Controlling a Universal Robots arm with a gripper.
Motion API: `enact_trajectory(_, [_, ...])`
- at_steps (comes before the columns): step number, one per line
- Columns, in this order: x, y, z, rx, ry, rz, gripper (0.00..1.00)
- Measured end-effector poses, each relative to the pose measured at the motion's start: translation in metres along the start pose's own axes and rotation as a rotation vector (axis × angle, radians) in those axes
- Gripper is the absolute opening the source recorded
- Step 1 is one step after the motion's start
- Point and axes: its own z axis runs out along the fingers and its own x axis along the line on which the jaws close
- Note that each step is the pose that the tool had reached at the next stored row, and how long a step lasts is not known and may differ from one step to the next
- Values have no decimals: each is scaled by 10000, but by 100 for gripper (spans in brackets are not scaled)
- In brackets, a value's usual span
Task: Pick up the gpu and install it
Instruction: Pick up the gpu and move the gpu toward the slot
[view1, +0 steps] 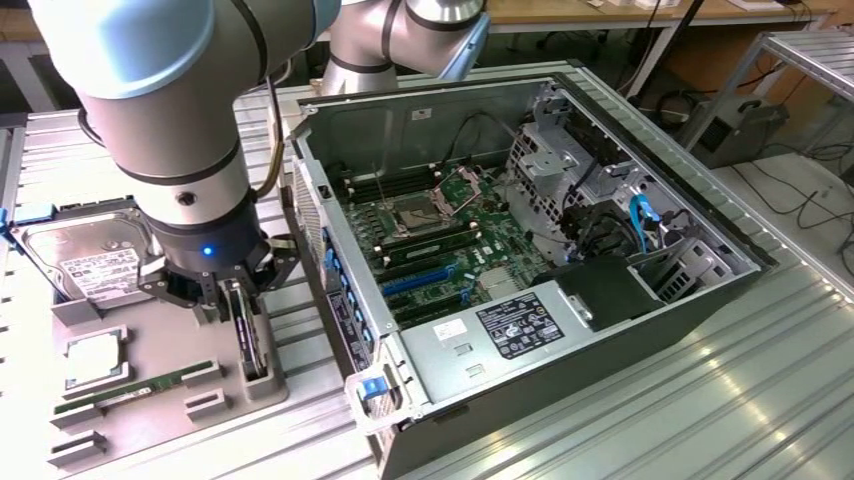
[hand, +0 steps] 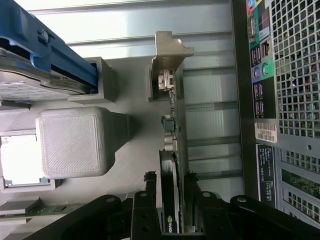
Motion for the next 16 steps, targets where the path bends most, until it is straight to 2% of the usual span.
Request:
enact_trajectory(3, [0, 0, 3, 3, 6, -1, 35])
enact_trajectory(4, [0, 0, 3, 2, 6, 1, 28])
enact_trajectory(5, [0, 0, 3, 1, 5, 1, 26])
enact_trajectory(9, [0, 0, 5, 0, 12, -86, 26])
enact_trajectory(16, [0, 0, 7, -8, 106, -635, 26])
